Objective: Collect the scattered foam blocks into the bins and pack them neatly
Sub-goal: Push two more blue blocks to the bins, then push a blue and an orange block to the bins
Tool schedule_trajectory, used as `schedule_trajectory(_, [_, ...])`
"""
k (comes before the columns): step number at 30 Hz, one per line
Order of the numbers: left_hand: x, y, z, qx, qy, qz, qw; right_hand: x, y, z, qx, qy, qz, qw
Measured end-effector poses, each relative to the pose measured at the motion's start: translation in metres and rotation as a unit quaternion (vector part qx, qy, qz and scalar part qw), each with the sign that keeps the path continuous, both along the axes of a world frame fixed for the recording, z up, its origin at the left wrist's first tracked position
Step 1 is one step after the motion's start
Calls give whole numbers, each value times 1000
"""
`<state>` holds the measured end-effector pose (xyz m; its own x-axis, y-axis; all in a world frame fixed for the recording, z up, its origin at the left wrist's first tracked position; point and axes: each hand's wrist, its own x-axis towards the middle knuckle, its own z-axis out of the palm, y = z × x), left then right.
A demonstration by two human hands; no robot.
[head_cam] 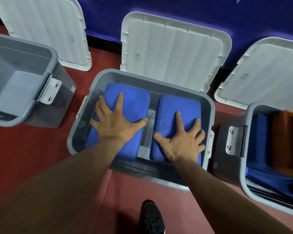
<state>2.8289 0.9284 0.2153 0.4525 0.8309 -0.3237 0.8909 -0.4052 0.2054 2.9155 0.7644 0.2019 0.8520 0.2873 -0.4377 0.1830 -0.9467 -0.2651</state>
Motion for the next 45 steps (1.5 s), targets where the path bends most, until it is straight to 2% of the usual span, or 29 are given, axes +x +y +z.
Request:
schedule_trajectory(9, [24, -7, -20, 4, 15, -11, 1000, 8, -1, -17, 22, 29, -15, 999])
schedule_trajectory(15, [15, -14, -30, 19, 14, -27, 999, 14, -6, -21, 14, 31, 13, 999])
schedule_trajectory(25, [-41, -5, -34, 94, -138, 1, 986, -12, 15, -9, 24, 17, 103, 994])
schedule_trajectory(28, [-82, 10, -26, 106, -168, 8, 980, -40, 38, 2, 30, 9, 146, 989])
schedule_trajectory(32, [-168, 30, -1, 72, -120, 73, 987, -106, 76, 21, 54, 12, 205, 977])
schedule_trajectory(37, [-315, 22, 13, 102, -106, 139, 979, -225, 113, 36, 89, 9, 286, 954])
schedule_trajectory(45, [-589, -61, 29, 104, -50, 311, 944, -481, 102, 42, 125, -43, 483, 866])
